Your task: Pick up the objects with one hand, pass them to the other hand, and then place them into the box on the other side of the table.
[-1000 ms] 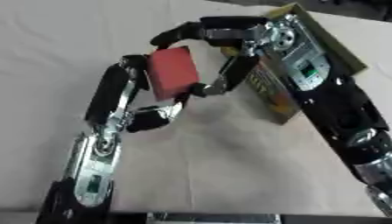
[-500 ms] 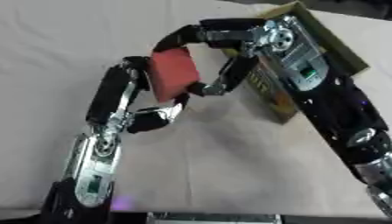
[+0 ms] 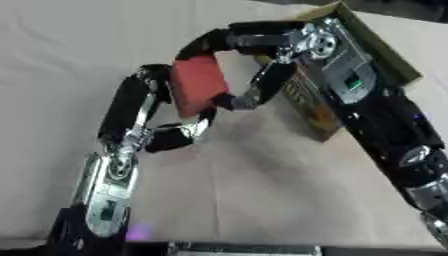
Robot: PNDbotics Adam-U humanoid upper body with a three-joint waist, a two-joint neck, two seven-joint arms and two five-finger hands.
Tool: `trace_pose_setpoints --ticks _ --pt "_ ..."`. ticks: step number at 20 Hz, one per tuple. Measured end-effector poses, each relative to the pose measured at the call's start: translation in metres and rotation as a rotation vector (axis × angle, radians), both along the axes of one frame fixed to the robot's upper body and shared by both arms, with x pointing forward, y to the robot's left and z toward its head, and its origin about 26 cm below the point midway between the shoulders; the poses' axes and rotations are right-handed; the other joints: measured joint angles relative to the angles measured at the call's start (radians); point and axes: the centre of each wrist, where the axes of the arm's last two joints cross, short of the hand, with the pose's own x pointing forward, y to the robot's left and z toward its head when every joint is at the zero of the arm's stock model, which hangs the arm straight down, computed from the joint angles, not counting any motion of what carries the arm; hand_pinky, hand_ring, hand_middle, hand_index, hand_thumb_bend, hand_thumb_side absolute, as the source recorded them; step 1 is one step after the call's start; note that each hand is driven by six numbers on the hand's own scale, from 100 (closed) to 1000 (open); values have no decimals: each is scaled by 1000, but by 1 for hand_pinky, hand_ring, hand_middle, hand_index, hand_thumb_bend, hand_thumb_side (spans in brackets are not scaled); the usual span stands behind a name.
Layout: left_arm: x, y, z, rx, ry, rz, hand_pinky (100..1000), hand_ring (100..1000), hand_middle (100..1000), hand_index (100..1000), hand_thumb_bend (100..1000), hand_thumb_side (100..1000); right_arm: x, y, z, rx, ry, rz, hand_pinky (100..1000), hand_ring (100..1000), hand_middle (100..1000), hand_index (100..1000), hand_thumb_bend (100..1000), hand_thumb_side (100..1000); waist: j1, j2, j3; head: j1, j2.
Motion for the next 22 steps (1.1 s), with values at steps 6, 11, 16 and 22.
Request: trace_pose_setpoints --ticks 6,11,16,22 --pt "-2 -4 0 5 -7 -14 447 417 477 562 100 219 -2 3 1 15 26 19 913 1000 402 754 100 382 0 0 0 -1 0" --pt "-4 -8 0 2 -11 -25 472 456 530 624 100 225 -3 5 1 18 39 18 910 1000 398 756 100 366 0 0 0 -1 0" --pt "-4 -8 0 -5 -12 -24 446 425 494 587 100 289 -4 5 2 22 45 20 908 1000 398 754 100 361 0 0 0 -1 0" --pt "-6 -11 1 -37 -5 -23 418 405 458 544 100 387 -5 7 4 27 45 27 921 1000 458 806 100 377 0 0 1 0 0"
